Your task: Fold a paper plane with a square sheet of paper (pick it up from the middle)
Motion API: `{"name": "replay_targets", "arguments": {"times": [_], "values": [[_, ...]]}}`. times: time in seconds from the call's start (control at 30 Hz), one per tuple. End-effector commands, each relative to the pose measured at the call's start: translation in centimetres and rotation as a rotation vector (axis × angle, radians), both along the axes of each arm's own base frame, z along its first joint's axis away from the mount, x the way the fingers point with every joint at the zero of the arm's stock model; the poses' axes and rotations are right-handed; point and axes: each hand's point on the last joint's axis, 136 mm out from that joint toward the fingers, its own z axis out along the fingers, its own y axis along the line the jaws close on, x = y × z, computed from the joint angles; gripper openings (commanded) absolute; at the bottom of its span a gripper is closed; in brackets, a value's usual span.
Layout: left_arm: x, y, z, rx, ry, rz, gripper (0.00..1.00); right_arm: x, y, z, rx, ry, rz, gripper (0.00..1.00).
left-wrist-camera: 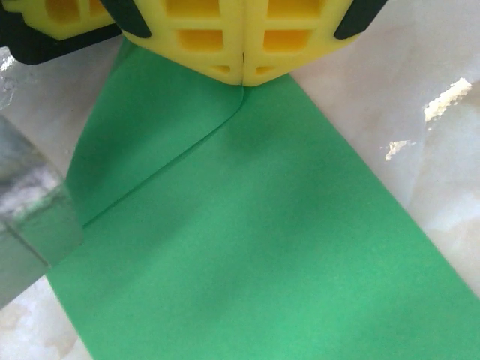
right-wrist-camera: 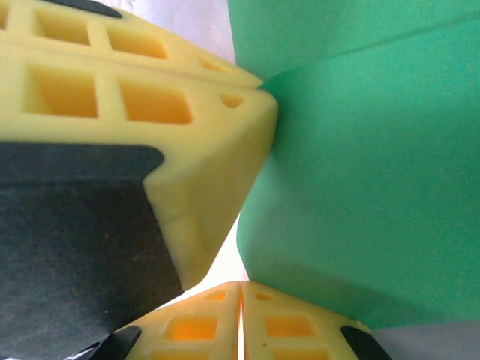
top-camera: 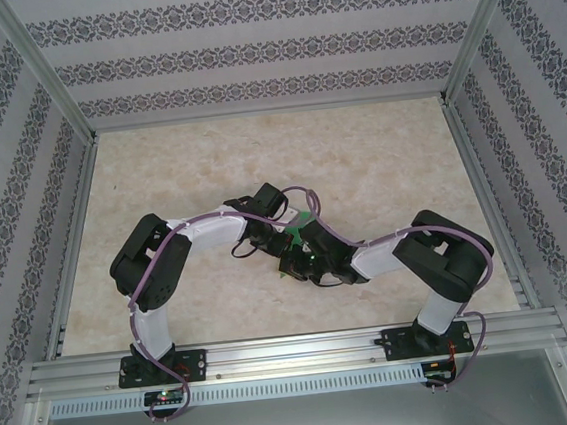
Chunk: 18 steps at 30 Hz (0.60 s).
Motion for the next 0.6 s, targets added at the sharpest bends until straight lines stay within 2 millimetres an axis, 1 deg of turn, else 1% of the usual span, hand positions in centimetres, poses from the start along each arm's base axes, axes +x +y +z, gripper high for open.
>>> {"name": "replay_targets", "arguments": {"times": [0.0, 0.07, 0.2, 0.3, 0.37, 0.57], "values": [[-0.9, 2.7, -3.3, 0.121, 0.067, 0.005, 0.0, -0.1, -0.3, -1.3, -0.051, 0.041, -0.009, 0.1], [-0.9, 2.8, -3.4, 0.122, 0.071, 0.005, 0.0, -0.2, -0.3, -0.5, -0.049, 0.024, -0.003, 0.1], [-0.8, 2.9, -3.4, 0.12, 0.072, 0.008, 0.0, -0.2, -0.4, 1.9, -0.022, -0.021, -0.005, 0.1], [-0.7, 2.7, -3.2, 0.11, 0.073, 0.009, 0.0, -0.4, 0.1, 2.8, 0.002, -0.029, 0.011, 0.11], [-0.6, 2.5, -3.1, 0.103, 0.073, 0.008, 0.0, -0.5, 0.3, 2.4, -0.007, -0.019, 0.017, 0.11], [-0.4, 2.4, -3.0, 0.098, 0.076, 0.01, 0.0, -1.4, 1.2, -0.4, -0.038, 0.075, 0.039, 0.09]]}}
